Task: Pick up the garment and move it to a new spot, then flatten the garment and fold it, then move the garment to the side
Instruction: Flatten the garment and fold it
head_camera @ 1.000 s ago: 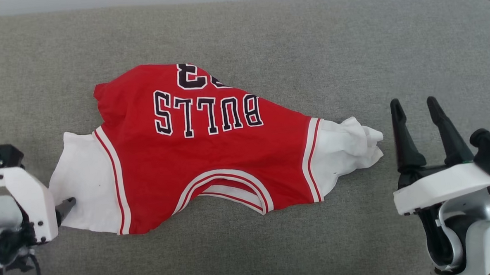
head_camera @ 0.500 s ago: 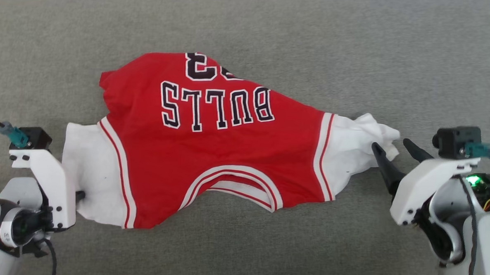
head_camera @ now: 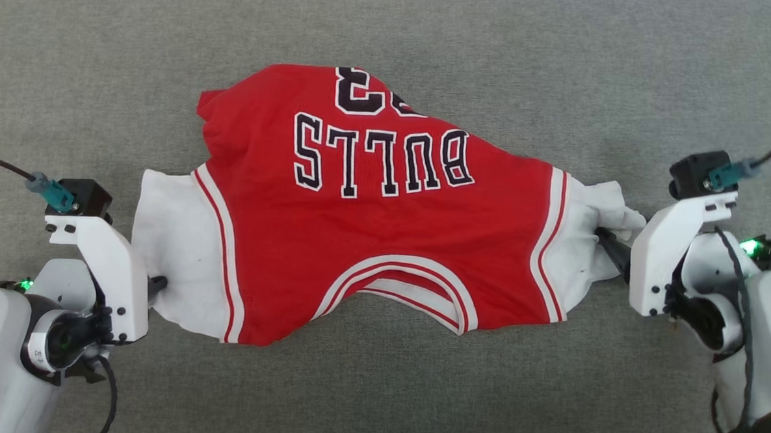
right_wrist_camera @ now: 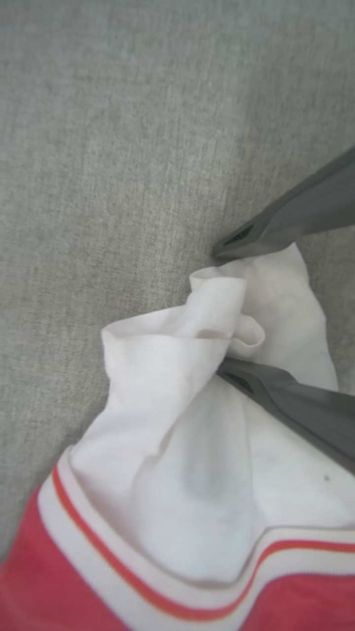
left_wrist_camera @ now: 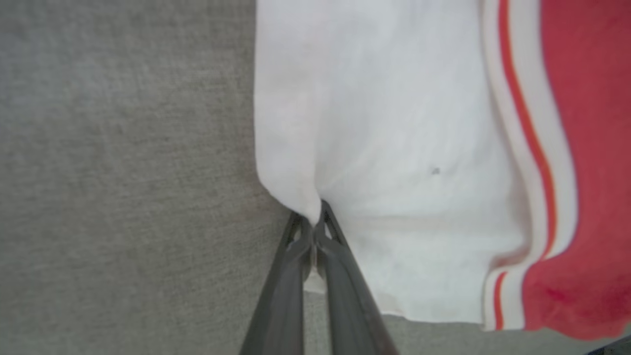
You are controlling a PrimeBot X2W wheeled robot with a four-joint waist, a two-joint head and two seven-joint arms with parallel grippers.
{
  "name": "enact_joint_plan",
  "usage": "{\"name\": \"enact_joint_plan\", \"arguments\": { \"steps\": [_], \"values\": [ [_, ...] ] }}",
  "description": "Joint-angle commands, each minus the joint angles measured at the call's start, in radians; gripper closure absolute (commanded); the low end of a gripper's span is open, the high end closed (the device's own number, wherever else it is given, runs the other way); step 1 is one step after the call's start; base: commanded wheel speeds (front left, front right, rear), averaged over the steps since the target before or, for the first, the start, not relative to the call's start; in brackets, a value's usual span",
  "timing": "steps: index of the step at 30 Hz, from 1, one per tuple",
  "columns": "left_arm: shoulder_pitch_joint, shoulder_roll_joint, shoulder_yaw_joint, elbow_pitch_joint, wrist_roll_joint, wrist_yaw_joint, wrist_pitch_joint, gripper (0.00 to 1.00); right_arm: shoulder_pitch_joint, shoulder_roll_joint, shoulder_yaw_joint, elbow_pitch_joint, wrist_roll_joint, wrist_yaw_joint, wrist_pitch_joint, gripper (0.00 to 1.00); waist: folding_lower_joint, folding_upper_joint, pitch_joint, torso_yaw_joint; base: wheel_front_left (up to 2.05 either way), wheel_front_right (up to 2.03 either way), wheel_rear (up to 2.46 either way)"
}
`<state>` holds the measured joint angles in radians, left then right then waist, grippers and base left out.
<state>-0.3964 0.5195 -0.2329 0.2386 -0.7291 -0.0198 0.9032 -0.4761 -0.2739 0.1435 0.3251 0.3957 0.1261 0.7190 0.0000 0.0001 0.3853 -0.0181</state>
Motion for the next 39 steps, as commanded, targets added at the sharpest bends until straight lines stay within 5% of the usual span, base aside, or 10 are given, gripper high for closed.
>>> {"name": "enact_joint_plan", "arguments": {
  "steps": [1,2,18,27,39],
  "values": [
    [0.014,-0.06,-0.045,0.036,0.003,-0.008,-0.01,1.0,0.062,0.033,0.078,0.081,0.028,0.009,0.068,0.92,0.0,-0.0001,0.003,0.009,0.0,0.0,0.0],
    [0.01,-0.062,-0.044,0.037,0.0,-0.007,-0.013,1.0,0.057,0.02,0.099,0.081,0.039,0.009,0.092,1.0,0.0,-0.0001,0.002,0.011,0.0,0.0,0.0],
    [-0.155,0.02,0.016,-0.156,-0.041,0.018,0.095,1.0,-0.077,-0.127,0.06,-0.254,0.231,0.005,0.201,1.0,0.0,-0.0001,-0.109,0.036,0.0,0.0,0.0],
    [-0.33,0.066,0.054,-0.225,-0.057,0.034,0.172,1.0,-0.188,-0.112,-0.008,-0.363,0.281,0.005,0.245,1.0,0.0,-0.0001,-0.205,0.039,0.0,0.0,0.0],
    [-0.581,0.073,0.085,-0.123,-0.034,-0.033,0.082,1.0,-0.39,-0.063,-0.088,-0.294,0.218,0.005,0.137,1.0,0.0,-0.0001,-0.272,0.037,0.0,0.0,0.0]
  ]
}}
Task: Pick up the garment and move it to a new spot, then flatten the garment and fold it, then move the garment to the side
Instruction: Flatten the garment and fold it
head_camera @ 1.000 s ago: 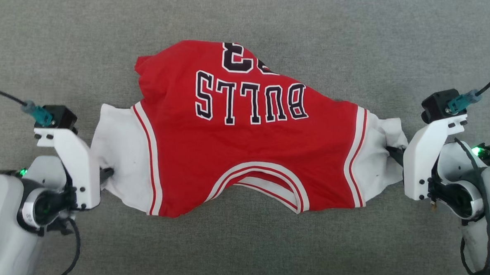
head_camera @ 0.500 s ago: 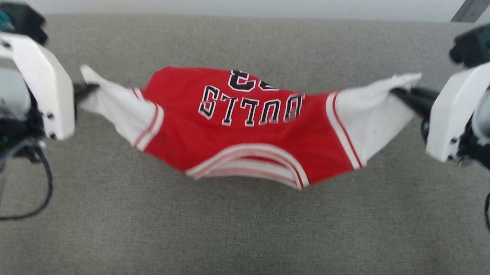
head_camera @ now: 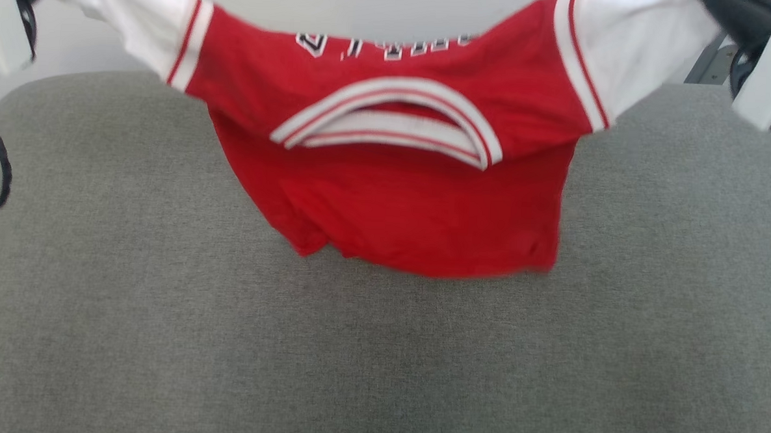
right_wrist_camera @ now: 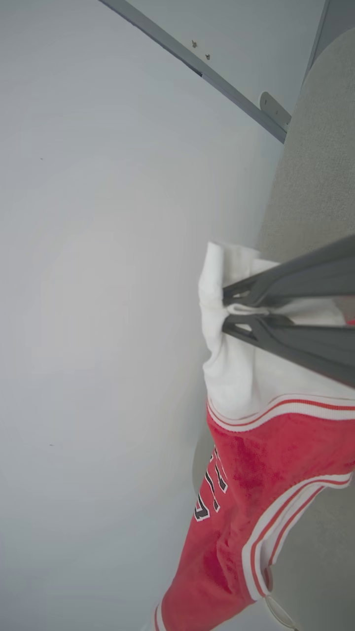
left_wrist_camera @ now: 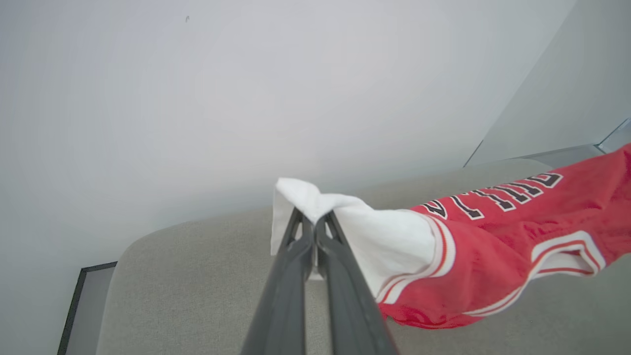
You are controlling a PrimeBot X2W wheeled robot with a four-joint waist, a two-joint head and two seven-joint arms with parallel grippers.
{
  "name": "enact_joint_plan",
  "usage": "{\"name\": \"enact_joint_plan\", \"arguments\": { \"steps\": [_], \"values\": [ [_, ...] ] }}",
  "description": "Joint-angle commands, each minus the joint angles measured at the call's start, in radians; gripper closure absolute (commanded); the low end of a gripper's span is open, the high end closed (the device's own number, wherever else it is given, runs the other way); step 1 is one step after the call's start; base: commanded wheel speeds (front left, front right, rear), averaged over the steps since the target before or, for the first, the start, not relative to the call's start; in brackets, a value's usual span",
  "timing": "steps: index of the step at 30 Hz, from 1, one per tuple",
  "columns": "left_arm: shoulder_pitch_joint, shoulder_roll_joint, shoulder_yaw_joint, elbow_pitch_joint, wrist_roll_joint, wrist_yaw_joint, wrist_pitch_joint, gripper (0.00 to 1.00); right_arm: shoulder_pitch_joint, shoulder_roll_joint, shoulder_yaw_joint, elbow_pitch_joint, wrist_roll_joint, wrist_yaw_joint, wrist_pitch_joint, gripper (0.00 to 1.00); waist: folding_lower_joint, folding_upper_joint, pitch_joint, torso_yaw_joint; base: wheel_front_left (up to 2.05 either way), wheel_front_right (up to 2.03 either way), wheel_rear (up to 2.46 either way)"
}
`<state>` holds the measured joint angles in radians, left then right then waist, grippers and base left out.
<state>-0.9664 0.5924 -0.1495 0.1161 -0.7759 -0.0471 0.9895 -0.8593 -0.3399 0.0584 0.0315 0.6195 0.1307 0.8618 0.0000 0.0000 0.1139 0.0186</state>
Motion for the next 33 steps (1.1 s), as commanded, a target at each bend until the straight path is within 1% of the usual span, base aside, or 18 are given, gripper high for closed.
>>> {"name": "enact_joint_plan", "arguments": {
  "steps": [1,5,10,14,15,19,23,27,29,30,33],
  "values": [
    [-0.026,-0.003,0.0,0.009,0.012,-0.009,-0.012,1.0,-0.019,0.008,-0.005,0.006,-0.006,0.0,-0.012,1.0,0.0,0.0,-0.002,0.001,0.0,0.0,0.0],
    [-0.089,-0.006,-0.017,0.044,0.024,-0.033,-0.043,1.0,-0.066,0.024,-0.016,0.027,-0.019,0.0,-0.051,1.0,0.0,0.0,0.0,0.003,0.0,0.0,0.0],
    [-0.162,-0.013,-0.044,0.096,0.052,-0.057,-0.103,1.0,-0.121,0.04,-0.008,0.071,-0.063,0.0,-0.115,1.0,0.0,0.0,0.029,0.001,0.0,0.0,0.0],
    [-0.227,-0.032,-0.074,0.153,0.077,-0.07,-0.183,1.0,-0.179,0.05,-0.001,0.139,-0.122,0.0,-0.213,1.0,0.0,0.0,0.077,0.003,0.0,0.0,0.0],
    [-0.227,-0.032,-0.074,0.153,0.077,-0.07,-0.183,1.0,-0.179,0.05,-0.001,0.139,-0.122,0.0,-0.213,1.0,0.0,0.0,0.077,0.003,0.0,0.0,0.0],
    [-0.313,-0.041,-0.1,0.224,0.106,-0.077,-0.287,1.0,-0.269,0.076,-0.015,0.247,-0.213,0.0,-0.329,1.0,0.0,0.0,0.146,0.004,0.0,0.0,0.0],
    [-0.412,-0.051,-0.135,0.299,0.153,-0.082,-0.44,1.0,-0.361,0.096,-0.016,0.355,-0.309,0.0,-0.487,1.0,0.0,0.0,0.213,0.004,0.0,0.0,0.0],
    [-0.51,-0.053,-0.179,0.358,0.216,-0.082,-0.619,1.0,-0.456,0.113,-0.028,0.451,-0.422,0.0,-0.701,1.0,0.0,0.0,0.272,0.007,0.0,0.0,0.0],
    [-0.554,-0.052,-0.206,0.37,0.242,-0.082,-0.736,1.0,-0.501,0.121,-0.032,0.492,-0.486,0.0,-0.822,1.0,0.0,0.0,0.297,0.008,0.0,0.0,0.0],
    [-0.577,-0.048,-0.239,0.377,0.269,-0.082,-0.856,1.0,-0.531,0.127,-0.034,0.537,-0.546,0.0,-0.927,1.0,0.0,0.0,0.314,0.013,0.0,0.0,0.0],
    [-0.573,-0.048,-0.266,0.411,0.268,-0.081,-0.991,1.0,-0.548,0.144,-0.011,0.623,-0.584,0.0,-1.006,1.0,0.0,0.0,0.329,0.02,0.0,0.0,0.0]
  ]
}}
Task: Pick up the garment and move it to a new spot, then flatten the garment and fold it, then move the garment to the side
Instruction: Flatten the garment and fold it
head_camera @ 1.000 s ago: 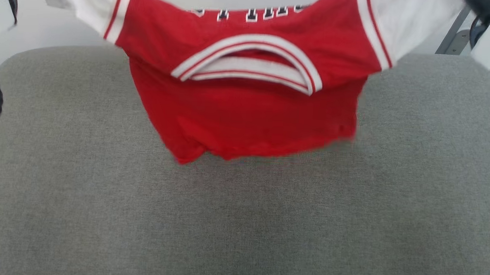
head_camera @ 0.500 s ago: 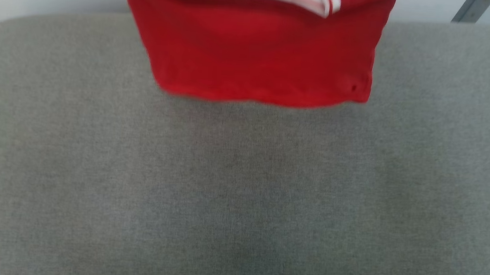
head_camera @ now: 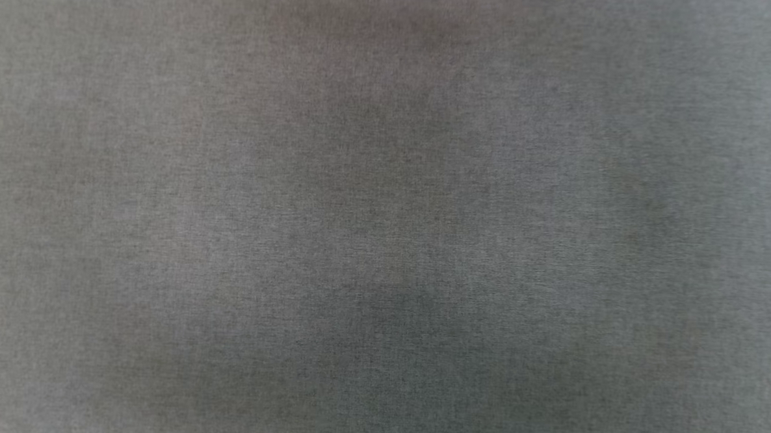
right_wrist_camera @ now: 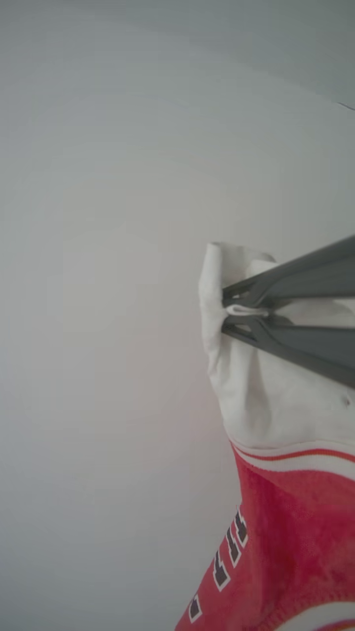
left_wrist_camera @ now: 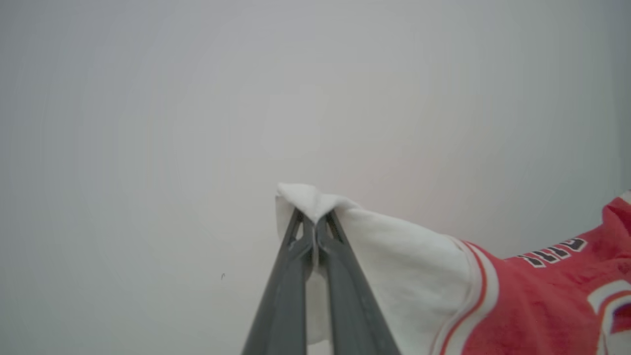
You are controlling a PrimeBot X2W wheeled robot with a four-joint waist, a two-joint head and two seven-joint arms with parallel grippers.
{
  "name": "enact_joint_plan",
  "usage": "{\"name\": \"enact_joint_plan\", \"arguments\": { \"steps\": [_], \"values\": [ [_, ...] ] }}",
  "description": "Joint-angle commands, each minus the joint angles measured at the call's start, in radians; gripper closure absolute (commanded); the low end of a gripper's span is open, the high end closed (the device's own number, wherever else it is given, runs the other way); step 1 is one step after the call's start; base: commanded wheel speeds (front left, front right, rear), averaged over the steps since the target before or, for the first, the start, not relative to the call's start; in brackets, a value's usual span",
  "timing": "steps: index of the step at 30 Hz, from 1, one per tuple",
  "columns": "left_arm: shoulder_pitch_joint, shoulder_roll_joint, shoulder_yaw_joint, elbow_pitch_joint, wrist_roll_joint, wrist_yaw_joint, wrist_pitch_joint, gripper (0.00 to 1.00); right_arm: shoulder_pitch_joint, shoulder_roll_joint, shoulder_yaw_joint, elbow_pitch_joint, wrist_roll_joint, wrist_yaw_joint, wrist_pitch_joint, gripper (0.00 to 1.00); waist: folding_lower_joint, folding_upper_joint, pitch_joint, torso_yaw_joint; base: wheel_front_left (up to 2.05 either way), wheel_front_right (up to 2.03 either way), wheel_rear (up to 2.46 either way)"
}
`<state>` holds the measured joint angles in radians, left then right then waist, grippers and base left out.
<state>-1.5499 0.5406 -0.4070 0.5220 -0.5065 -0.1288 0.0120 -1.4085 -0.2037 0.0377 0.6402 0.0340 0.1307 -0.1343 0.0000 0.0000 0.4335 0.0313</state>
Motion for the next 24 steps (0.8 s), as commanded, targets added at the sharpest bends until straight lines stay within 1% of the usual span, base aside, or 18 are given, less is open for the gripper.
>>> {"name": "enact_joint_plan", "arguments": {
  "steps": [1,2,4,7,8,9,12,14,15,17,19,22,24],
  "values": [
    [0.029,0.002,-0.02,0.017,-0.011,0.0,-0.042,1.0,0.003,0.009,0.018,0.044,-0.002,0.0,-0.017,1.0,0.0,0.0,0.01,0.01,0.0,0.0,0.0],
    [0.051,0.002,-0.027,0.038,-0.027,0.001,-0.057,1.0,0.009,0.007,0.032,0.076,-0.004,0.0,-0.014,1.0,0.0,0.0,0.011,0.012,0.0,0.0,0.0],
    [0.089,0.008,-0.07,0.069,-0.022,0.001,-0.084,1.0,0.03,0.008,0.063,0.13,0.015,0.0,-0.006,1.0,0.0,0.0,0.011,0.016,0.0,0.0,0.0],
    [0.156,0.003,-0.1,0.132,-0.078,0.0,-0.093,1.0,0.065,0.008,0.12,0.192,0.069,0.0,0.023,1.0,0.0,0.0,0.007,0.022,0.0,0.0,0.0],
    [0.177,0.002,-0.111,0.147,-0.095,0.0,-0.099,1.0,0.081,0.005,0.138,0.207,0.09,0.0,0.039,1.0,0.0,0.0,0.005,0.024,0.0,0.0,0.0],
    [0.2,0.002,-0.119,0.17,-0.108,0.0,-0.094,1.0,0.098,0.012,0.154,0.217,0.123,0.0,0.052,1.0,0.0,0.0,0.001,0.026,0.0,0.0,0.0],
    [0.26,-0.008,-0.149,0.216,-0.159,0.0,-0.07,1.0,0.155,0.002,0.207,0.227,0.206,0.0,0.111,1.0,0.0,0.0,-0.014,0.029,0.0,0.0,0.0],
    [0.302,-0.006,-0.163,0.251,-0.192,0.0,-0.02,1.0,0.192,-0.015,0.238,0.212,0.261,0.0,0.157,1.0,0.0,0.0,-0.028,0.03,0.0,0.0,0.0],
    [0.321,-0.005,-0.183,0.254,-0.207,0.0,0.01,1.0,0.213,-0.019,0.246,0.205,0.299,0.0,0.188,1.0,0.0,0.0,-0.036,0.03,0.0,0.0,0.0],
    [0.358,0.001,-0.191,0.264,-0.252,0.001,0.077,1.0,0.25,-0.033,0.264,0.175,0.353,0.0,0.249,1.0,0.0,0.0,-0.053,0.03,0.0,0.0,0.0],
    [0.404,0.012,-0.211,0.249,-0.289,0.0,0.14,1.0,0.304,-0.047,0.285,0.137,0.416,0.0,0.325,1.0,0.0,0.0,-0.073,0.031,0.0,0.0,0.0],
    [0.484,0.033,-0.218,0.21,-0.356,0.0,0.223,1.0,0.385,-0.093,0.313,0.051,0.479,0.0,0.425,1.0,0.0,0.0,-0.101,0.034,0.0,0.0,0.0],
    [0.548,0.05,-0.226,0.17,-0.398,0.0,0.275,1.0,0.452,-0.124,0.314,-0.017,0.518,0.0,0.486,1.0,0.0,0.0,-0.12,0.036,0.0,0.0,0.0]
  ]
}}
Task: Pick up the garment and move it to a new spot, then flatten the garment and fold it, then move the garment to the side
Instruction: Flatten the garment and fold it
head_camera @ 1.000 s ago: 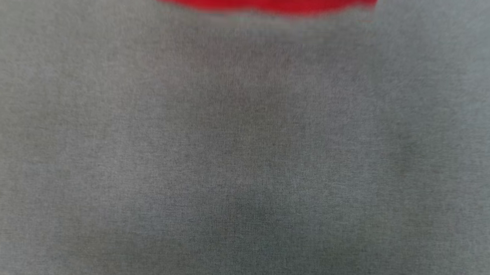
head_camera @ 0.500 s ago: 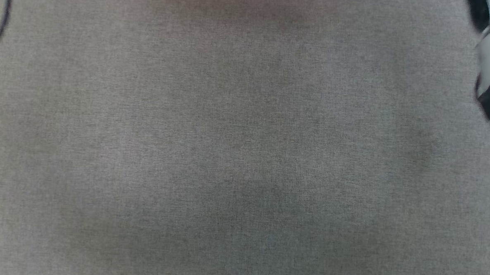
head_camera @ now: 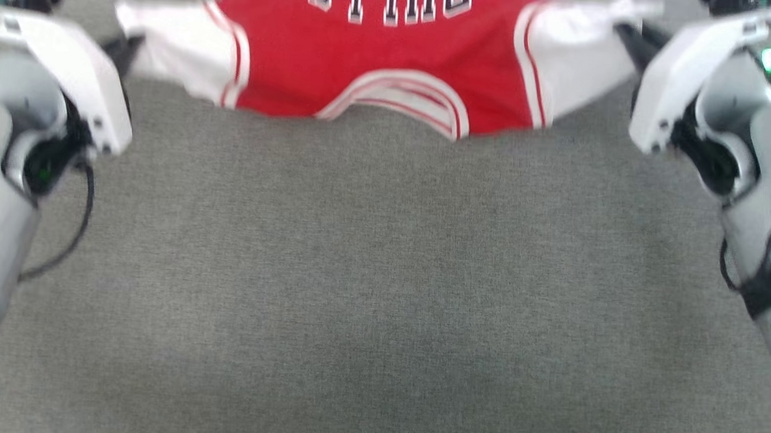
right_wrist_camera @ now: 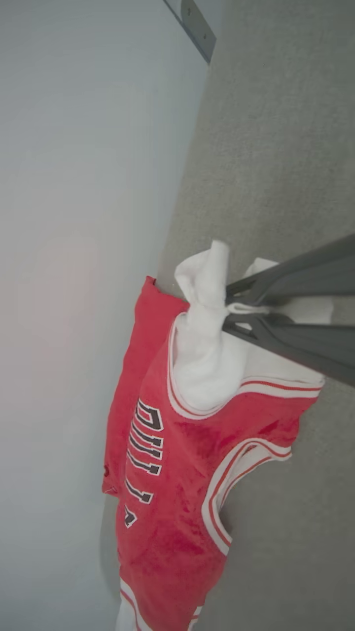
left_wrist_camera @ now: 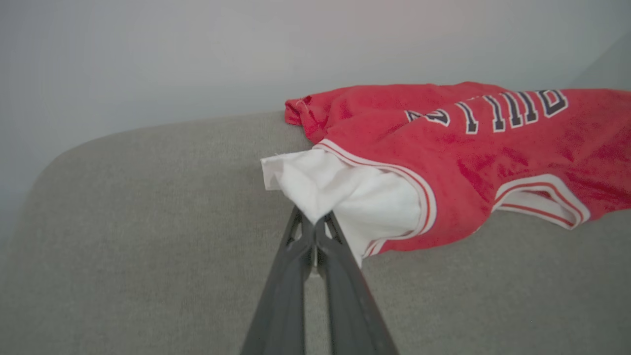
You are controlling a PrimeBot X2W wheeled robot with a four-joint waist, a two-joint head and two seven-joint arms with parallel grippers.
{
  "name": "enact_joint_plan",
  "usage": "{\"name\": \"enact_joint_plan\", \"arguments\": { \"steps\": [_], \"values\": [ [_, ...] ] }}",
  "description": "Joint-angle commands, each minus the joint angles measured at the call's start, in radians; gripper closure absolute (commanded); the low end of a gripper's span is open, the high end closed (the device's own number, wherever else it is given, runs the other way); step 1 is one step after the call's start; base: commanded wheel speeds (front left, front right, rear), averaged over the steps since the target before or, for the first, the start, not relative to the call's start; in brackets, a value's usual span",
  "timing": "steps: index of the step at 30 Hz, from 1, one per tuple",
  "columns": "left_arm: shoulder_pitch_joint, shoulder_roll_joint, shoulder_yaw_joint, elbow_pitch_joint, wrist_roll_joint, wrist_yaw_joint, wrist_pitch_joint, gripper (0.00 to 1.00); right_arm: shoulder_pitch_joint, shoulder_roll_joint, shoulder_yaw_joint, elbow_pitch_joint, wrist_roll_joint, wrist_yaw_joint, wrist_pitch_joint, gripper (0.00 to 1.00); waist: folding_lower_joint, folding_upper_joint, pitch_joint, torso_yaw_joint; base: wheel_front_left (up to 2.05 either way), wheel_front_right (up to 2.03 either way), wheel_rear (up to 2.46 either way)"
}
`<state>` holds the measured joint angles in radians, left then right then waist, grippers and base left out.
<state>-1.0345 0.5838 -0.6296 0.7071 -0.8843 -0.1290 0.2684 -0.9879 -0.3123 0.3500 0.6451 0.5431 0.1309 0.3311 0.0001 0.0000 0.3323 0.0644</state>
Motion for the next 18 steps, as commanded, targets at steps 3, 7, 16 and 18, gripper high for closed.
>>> {"name": "enact_joint_plan", "arguments": {
  "steps": [3,7,16,18],
  "values": [
    [0.098,0.033,-0.004,-0.063,-0.046,0.01,0.066,1.0,0.104,-0.039,0.0,-0.095,0.046,0.0,0.084,1.0,-0.0001,0.0,-0.036,0.004,0.0,0.0,0.0],
    [0.236,0.09,0.0,-0.21,-0.1,0.064,0.146,1.0,0.257,-0.094,-0.029,-0.242,0.09,0.0,0.216,1.0,-0.0001,0.0,-0.07,0.009,0.0,0.0,0.0],
    [0.574,0.26,0.04,-0.654,-0.215,0.281,0.239,1.0,0.597,-0.15,-0.15,-0.6,0.156,0.0,0.531,1.0,-0.0001,0.0,-0.117,0.015,0.0,0.0,0.0],
    [0.64,0.295,0.046,-0.736,-0.227,0.326,0.249,1.0,0.66,-0.151,-0.183,-0.669,0.156,0.0,0.594,1.0,-0.0001,0.0,-0.121,0.015,0.0,0.0,0.0]
  ]
}}
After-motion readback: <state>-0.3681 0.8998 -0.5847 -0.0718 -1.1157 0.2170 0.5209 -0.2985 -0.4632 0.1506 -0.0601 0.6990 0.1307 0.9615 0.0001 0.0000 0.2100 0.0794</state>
